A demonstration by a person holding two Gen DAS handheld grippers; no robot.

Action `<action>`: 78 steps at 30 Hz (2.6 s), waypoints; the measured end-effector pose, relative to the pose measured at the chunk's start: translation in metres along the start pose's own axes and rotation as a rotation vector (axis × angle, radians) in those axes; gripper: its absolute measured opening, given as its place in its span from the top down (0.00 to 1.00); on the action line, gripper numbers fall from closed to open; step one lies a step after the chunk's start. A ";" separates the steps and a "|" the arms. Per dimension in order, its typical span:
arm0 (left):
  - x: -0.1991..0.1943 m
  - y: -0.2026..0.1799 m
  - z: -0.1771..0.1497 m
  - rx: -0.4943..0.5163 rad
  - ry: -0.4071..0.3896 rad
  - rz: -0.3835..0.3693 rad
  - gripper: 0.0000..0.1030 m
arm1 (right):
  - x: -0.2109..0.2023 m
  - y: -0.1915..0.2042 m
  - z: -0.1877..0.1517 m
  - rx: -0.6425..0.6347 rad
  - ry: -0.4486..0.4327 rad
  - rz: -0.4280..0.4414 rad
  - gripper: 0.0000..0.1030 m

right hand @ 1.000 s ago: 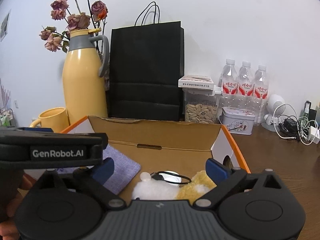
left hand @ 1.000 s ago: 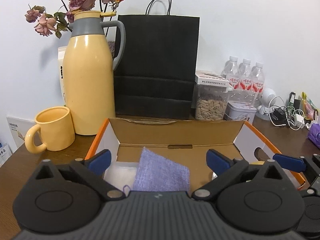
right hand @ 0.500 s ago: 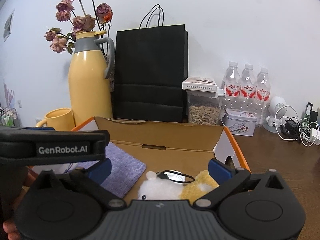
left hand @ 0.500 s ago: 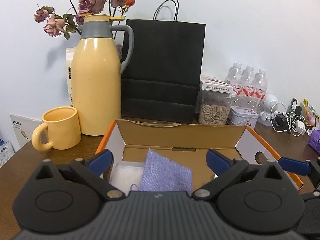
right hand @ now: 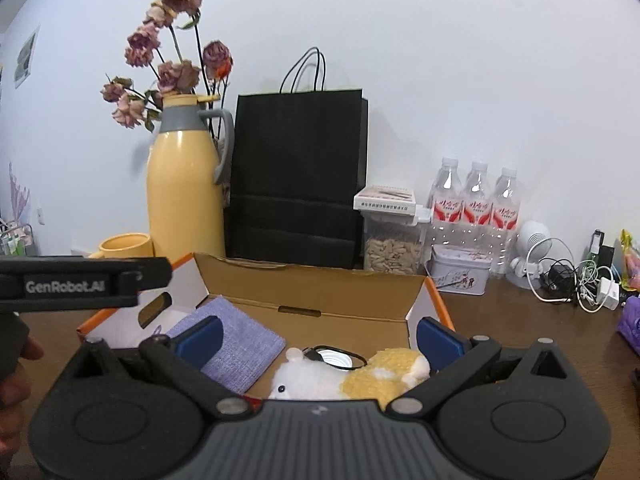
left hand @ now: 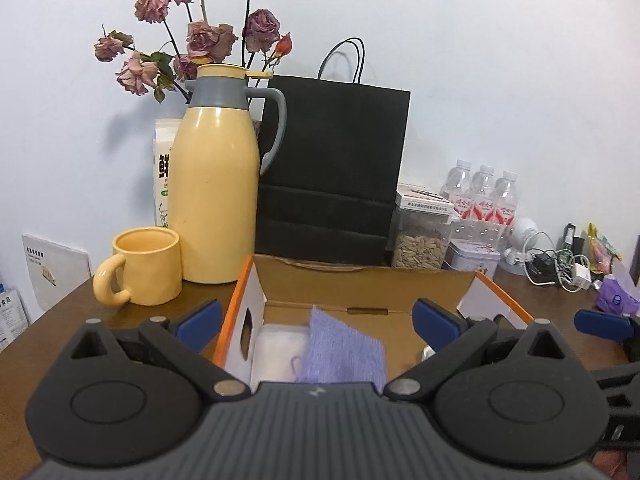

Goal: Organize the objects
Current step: 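Withdraw both grippers from the box back toward the table items, then grasp the white cloth with the right gripper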

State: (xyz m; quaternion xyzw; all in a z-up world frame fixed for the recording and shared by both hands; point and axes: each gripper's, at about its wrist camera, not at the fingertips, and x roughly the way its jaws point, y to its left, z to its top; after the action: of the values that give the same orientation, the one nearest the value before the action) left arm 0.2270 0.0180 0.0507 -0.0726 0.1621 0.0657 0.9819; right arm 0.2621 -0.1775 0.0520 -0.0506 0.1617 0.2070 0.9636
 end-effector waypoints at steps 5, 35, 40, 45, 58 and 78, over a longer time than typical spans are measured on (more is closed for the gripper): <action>-0.020 0.012 -0.014 -0.005 0.015 0.015 0.00 | -0.021 0.004 -0.007 -0.020 -0.018 0.011 0.00; -0.105 0.071 -0.068 0.004 0.153 0.079 0.00 | -0.069 0.027 -0.085 -0.106 0.222 0.085 0.00; -0.107 0.073 -0.066 0.006 0.157 0.097 0.00 | -0.052 0.041 -0.089 -0.195 0.253 0.098 0.00; -0.108 0.072 -0.066 0.005 0.164 0.104 0.00 | -0.040 0.050 -0.094 -0.274 0.264 0.116 0.05; -0.108 0.068 -0.072 0.013 0.178 0.100 0.00 | -0.040 0.049 -0.093 -0.264 0.250 0.140 0.21; -0.109 0.070 -0.075 0.004 0.182 0.102 0.00 | -0.051 0.039 -0.092 -0.214 0.215 0.135 0.42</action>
State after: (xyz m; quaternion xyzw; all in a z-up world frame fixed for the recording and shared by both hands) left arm 0.0909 0.0625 0.0075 -0.0680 0.2544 0.1082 0.9586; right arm 0.1748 -0.1765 -0.0186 -0.1639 0.2439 0.2806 0.9137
